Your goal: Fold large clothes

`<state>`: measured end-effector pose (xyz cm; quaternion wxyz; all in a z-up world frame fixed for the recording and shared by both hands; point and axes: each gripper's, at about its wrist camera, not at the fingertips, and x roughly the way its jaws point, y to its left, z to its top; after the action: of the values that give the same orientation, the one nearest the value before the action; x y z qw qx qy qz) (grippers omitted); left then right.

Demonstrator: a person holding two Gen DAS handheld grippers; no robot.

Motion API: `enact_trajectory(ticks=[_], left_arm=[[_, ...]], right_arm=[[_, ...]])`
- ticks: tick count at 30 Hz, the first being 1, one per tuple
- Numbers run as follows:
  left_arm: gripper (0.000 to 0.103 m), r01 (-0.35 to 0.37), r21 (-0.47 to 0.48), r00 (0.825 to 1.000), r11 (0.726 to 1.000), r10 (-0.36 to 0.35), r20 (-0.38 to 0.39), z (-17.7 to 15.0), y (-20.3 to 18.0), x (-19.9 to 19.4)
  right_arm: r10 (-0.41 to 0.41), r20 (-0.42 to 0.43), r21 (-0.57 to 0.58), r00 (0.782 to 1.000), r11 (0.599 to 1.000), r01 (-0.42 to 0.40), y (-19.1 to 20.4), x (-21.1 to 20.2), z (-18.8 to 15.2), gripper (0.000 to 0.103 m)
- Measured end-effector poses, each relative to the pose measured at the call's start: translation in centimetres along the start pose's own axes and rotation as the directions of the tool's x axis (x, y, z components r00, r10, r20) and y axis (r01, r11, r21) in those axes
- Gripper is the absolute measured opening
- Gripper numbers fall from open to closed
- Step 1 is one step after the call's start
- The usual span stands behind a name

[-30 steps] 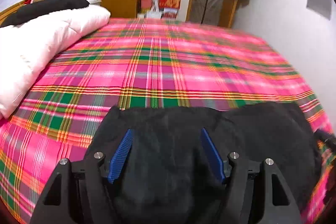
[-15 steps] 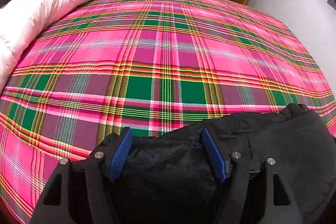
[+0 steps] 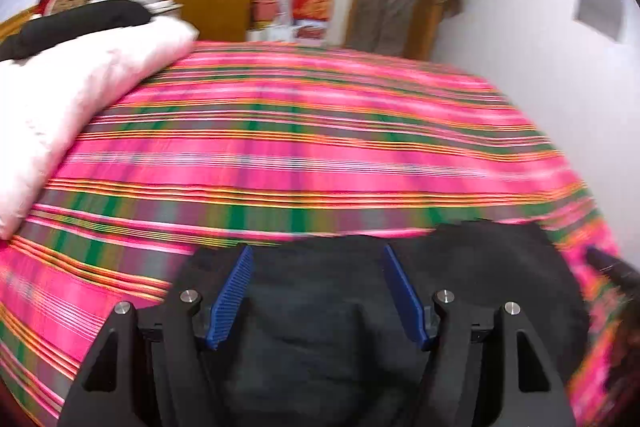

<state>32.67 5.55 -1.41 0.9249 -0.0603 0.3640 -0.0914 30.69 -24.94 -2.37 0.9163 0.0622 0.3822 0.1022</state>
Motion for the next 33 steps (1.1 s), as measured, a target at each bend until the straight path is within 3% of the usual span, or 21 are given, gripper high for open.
enact_trajectory(ticks=[3, 6, 12, 15, 17, 19, 21, 23, 28, 33], left_arm=[[0.069, 0.092, 0.079, 0.995, 0.993, -0.088, -0.054, -1.8, -5.3, 0.7], [0.069, 0.094, 0.119, 0.981, 0.988, -0.072, -0.181, -4.1, -8.1, 4.4], [0.07, 0.049, 0.142, 0.98, 0.989, -0.02, -0.2, -4.9, -8.5, 6.8], [0.066, 0.058, 0.118, 0.98, 0.991, -0.034, -0.194, -4.4, -8.4, 4.4], [0.066, 0.079, 0.103, 0.986, 0.992, -0.063, -0.157, -4.3, -7.6, 1.9], [0.066, 0.065, 0.117, 0.993, 0.991, -0.053, -0.104, -4.9, -6.7, -0.8], [0.066, 0.011, 0.124, 0.996, 0.992, -0.001, -0.084, -5.7, -5.1, -2.1], [0.066, -0.043, 0.093, 0.991, 0.995, 0.054, -0.119, -6.7, -2.9, -2.1], [0.066, -0.117, -0.032, 0.992, 0.993, 0.115, -0.055, -7.3, 2.7, -5.7], [0.066, -0.197, -0.146, 0.978, 0.969, 0.185, -0.093, -8.3, 8.6, -6.3]], right_arm=[[-0.005, -0.074, -0.078, 0.997, 0.997, -0.001, 2.9, 2.4, -1.5, 0.066], [-0.063, -0.136, -0.129, 0.989, 0.991, 0.045, 3.3, 5.2, -2.9, 0.064], [-0.06, -0.167, -0.117, 0.984, 0.992, 0.041, 1.7, 6.7, -3.2, 0.064], [-0.029, -0.14, -0.068, 0.99, 0.997, 0.02, 1.6, 3.5, -2.3, 0.063], [-0.011, -0.089, -0.066, 0.996, 0.998, 0.005, 1.2, 0.9, -2.4, 0.063], [-0.046, -0.043, -0.085, 0.998, 0.995, 0.042, 0.1, -2.0, -3.4, 0.063], [-0.088, -0.056, -0.085, 0.995, 0.993, 0.083, -1.0, -2.6, -4.4, 0.063], [-0.137, -0.111, -0.058, 0.984, 0.99, 0.131, -3.2, -2.4, -5.4, 0.064], [-0.114, -0.067, 0.047, 0.991, 0.992, 0.118, -6.8, -4.9, -5.8, 0.064], [-0.086, -0.127, 0.15, 0.988, 0.983, 0.105, -9.6, -3.7, -6.8, 0.064]])
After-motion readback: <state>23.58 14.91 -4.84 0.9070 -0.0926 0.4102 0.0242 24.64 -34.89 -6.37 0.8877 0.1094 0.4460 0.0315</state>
